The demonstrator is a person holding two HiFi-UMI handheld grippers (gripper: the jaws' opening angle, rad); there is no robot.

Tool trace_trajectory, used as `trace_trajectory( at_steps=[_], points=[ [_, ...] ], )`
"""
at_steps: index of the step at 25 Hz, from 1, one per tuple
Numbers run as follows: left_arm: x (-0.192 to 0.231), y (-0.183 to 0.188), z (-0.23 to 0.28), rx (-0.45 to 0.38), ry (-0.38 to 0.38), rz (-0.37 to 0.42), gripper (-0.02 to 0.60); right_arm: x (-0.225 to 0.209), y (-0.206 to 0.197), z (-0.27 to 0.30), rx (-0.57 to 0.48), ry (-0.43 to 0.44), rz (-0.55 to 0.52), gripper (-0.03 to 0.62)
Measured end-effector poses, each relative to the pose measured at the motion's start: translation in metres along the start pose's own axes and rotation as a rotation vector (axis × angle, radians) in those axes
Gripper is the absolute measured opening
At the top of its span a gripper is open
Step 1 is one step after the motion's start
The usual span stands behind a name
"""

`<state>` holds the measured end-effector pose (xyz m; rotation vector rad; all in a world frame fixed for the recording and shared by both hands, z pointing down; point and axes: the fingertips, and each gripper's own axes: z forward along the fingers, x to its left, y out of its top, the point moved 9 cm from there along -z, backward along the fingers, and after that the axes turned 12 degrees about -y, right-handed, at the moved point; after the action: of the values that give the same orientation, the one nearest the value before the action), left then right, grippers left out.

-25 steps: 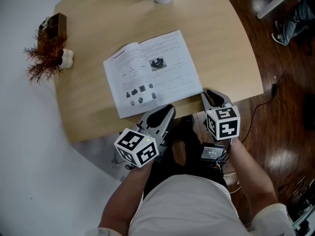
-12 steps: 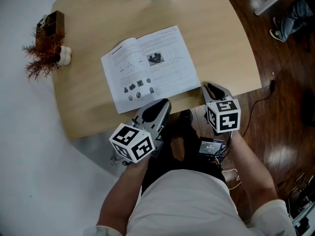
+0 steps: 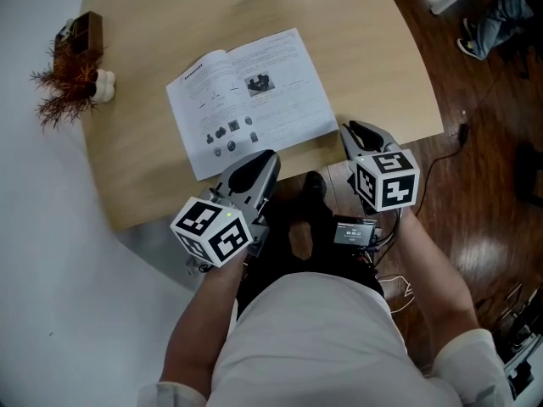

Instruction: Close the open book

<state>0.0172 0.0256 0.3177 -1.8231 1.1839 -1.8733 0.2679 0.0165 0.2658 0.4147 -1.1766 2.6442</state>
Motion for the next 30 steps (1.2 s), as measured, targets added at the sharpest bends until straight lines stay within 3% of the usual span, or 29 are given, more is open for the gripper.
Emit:
trace_trajectory(
  at_steps=[5,7,22,30],
  points=[
    [-0.003,0.005,-0.008,-0.012,-0.008,0.008,0.0,0.008,0.014,-0.015,-0.066,0.011,-0.03,0.058],
    [-0.005,0.007,-0.012,-0.018,-0.013,0.009,0.0,0.011,0.019,-0.022,-0.081,0.016,-0.037,0.0],
    [-0.03,0.027,-0.042,-0.059,-0.051,0.028,0.0,0.039,0.024,-0.047,-0.005,0.137,-0.048,0.0],
    [-0.047,0.029,-0.07,-0.075,-0.075,0.051,0.0,0.055,0.044,-0.082,-0.072,0.231,0.045,0.0]
  ],
)
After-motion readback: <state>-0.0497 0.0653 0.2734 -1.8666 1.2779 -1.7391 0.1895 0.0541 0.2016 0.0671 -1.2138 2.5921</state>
